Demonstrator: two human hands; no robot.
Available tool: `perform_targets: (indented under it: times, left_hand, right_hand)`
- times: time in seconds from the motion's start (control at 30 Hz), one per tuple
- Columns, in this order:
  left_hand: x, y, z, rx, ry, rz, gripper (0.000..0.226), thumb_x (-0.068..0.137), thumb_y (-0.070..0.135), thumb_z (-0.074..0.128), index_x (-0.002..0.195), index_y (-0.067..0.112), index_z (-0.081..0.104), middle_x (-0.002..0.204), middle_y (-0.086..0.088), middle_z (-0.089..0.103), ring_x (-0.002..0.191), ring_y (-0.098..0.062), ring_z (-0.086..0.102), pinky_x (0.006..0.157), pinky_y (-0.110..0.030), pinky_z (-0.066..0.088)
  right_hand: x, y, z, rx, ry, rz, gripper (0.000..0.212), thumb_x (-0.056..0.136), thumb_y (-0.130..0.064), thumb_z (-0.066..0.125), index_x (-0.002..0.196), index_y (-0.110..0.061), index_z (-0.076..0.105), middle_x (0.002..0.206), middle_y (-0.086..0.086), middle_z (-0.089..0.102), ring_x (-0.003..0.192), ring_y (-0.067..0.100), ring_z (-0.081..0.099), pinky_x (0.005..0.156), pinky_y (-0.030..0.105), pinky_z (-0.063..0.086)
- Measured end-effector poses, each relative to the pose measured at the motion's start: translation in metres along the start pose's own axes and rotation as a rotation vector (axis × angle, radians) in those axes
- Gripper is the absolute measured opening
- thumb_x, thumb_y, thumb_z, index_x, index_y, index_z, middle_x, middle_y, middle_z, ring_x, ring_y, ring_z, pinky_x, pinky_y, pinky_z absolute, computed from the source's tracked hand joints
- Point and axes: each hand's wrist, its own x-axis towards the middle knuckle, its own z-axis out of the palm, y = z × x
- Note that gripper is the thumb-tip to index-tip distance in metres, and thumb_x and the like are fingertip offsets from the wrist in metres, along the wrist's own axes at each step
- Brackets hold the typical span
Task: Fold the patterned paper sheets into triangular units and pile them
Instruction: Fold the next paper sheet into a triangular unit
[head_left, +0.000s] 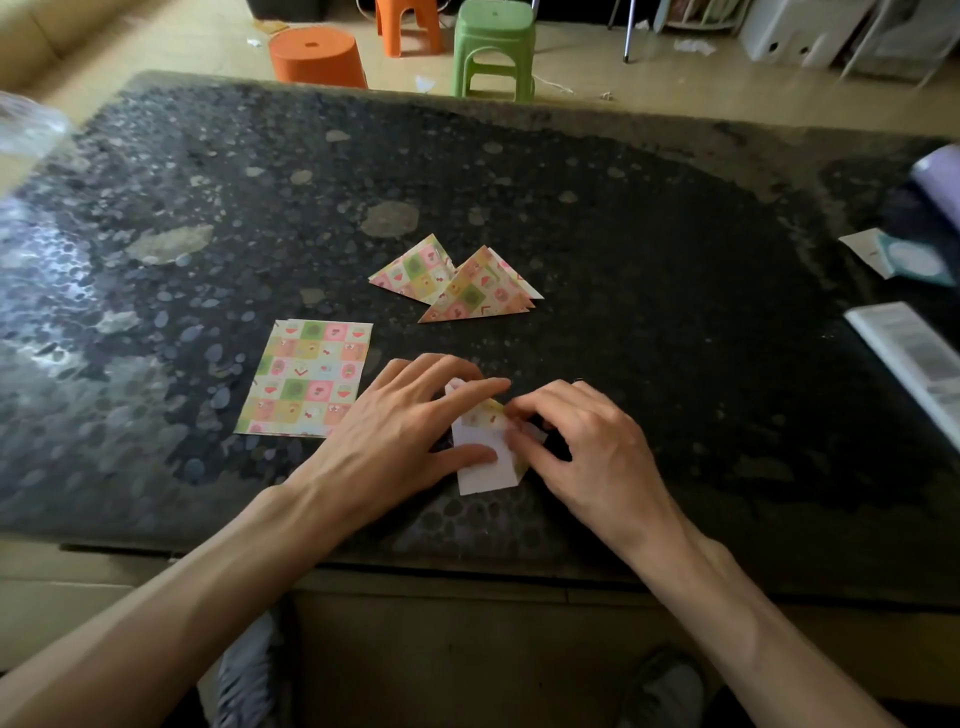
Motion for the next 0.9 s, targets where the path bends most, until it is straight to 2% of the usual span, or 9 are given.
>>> perform_targets:
  times: [0.1, 0.2, 0.27, 0.33, 0.47, 0.57, 0.63, 0.7, 0.9]
  left_hand:
    - [-0.001, 0.005, -0.003, -0.009, 0.013, -0.053, 0.077, 0.086, 0.059, 0.070, 0.152, 0.029, 0.044, 0.143, 0.001, 0.047, 0.131, -0.020, 0.047, 0.102, -0.036, 0.044]
    - [0.000, 0.011, -0.007, -0.052, 0.061, -0.128, 0.085, 0.075, 0.058, 0.077, 0.145, 0.024, 0.043, 0.142, -0.002, 0.038, 0.132, -0.022, 0.042, 0.106, -0.035, 0.041]
    - [0.000, 0.011, -0.008, -0.041, 0.051, -0.111, 0.072, 0.075, 0.056, 0.078, 0.134, 0.026, 0.049, 0.139, -0.001, 0.040, 0.132, -0.023, 0.042, 0.104, -0.038, 0.043]
    - [0.001, 0.008, -0.005, -0.022, -0.004, -0.037, 0.052, 0.083, 0.053, 0.073, 0.128, 0.030, 0.056, 0.138, 0.003, 0.045, 0.134, -0.021, 0.043, 0.104, -0.040, 0.044]
    - [0.001, 0.003, 0.000, -0.092, -0.108, 0.024, 0.047, 0.098, 0.048, 0.058, 0.143, 0.037, 0.055, 0.143, 0.013, 0.052, 0.138, -0.011, 0.044, 0.109, -0.036, 0.041]
    - [0.000, 0.002, -0.004, -0.110, -0.135, 0.047, 0.051, 0.099, 0.062, 0.050, 0.146, 0.041, 0.053, 0.146, 0.015, 0.050, 0.142, -0.009, 0.040, 0.112, -0.038, 0.039]
    - [-0.002, 0.003, -0.010, -0.114, -0.196, 0.055, 0.070, 0.087, 0.081, 0.051, 0.148, 0.046, 0.047, 0.149, 0.016, 0.046, 0.143, -0.007, 0.037, 0.117, -0.033, 0.033]
    - [-0.003, 0.005, -0.012, -0.063, -0.222, 0.087, 0.077, 0.082, 0.087, 0.052, 0.147, 0.048, 0.045, 0.152, 0.012, 0.044, 0.145, -0.009, 0.036, 0.118, -0.031, 0.029]
    - [-0.005, 0.007, -0.008, -0.047, -0.132, 0.147, 0.045, 0.101, 0.059, 0.052, 0.141, 0.038, 0.058, 0.148, 0.007, 0.055, 0.142, -0.016, 0.048, 0.108, -0.040, 0.046]
  right_hand:
    - [0.001, -0.003, -0.001, 0.056, 0.067, 0.041, 0.021, 0.100, -0.034, 0.063, 0.120, -0.029, 0.067, 0.106, -0.015, 0.068, 0.099, 0.001, 0.061, 0.086, 0.028, 0.056]
    - [0.002, -0.004, -0.002, 0.093, 0.126, 0.137, 0.032, 0.100, -0.033, 0.063, 0.132, -0.032, 0.057, 0.101, -0.015, 0.070, 0.090, 0.001, 0.066, 0.079, 0.021, 0.057]
    - [0.001, -0.001, -0.001, 0.056, 0.157, 0.154, 0.037, 0.097, -0.029, 0.068, 0.131, -0.031, 0.053, 0.097, -0.015, 0.063, 0.083, 0.002, 0.062, 0.073, 0.016, 0.053]
    - [0.001, 0.002, 0.001, 0.013, 0.171, 0.138, 0.032, 0.095, -0.026, 0.072, 0.122, -0.029, 0.055, 0.102, -0.013, 0.054, 0.087, 0.003, 0.055, 0.072, 0.017, 0.050]
    - [0.002, 0.015, 0.004, -0.075, 0.141, 0.025, 0.010, 0.095, -0.021, 0.071, 0.105, -0.022, 0.071, 0.104, -0.011, 0.061, 0.100, 0.007, 0.052, 0.079, 0.024, 0.049]
    - [0.005, 0.024, -0.001, -0.023, 0.084, -0.014, 0.011, 0.095, -0.021, 0.071, 0.106, -0.022, 0.076, 0.105, -0.012, 0.065, 0.105, 0.007, 0.053, 0.086, 0.024, 0.048]
    - [0.006, 0.025, -0.004, 0.006, 0.051, -0.010, 0.012, 0.095, -0.023, 0.072, 0.106, -0.024, 0.077, 0.105, -0.013, 0.065, 0.105, 0.006, 0.053, 0.087, 0.023, 0.047]
    - [0.006, 0.025, -0.004, 0.015, 0.045, -0.003, 0.013, 0.095, -0.023, 0.072, 0.107, -0.024, 0.077, 0.105, -0.014, 0.065, 0.106, 0.005, 0.053, 0.087, 0.022, 0.048]
    - [0.003, 0.028, -0.016, 0.090, -0.031, 0.004, 0.021, 0.094, -0.017, 0.069, 0.109, -0.030, 0.075, 0.110, -0.019, 0.065, 0.115, 0.002, 0.053, 0.096, 0.019, 0.045]
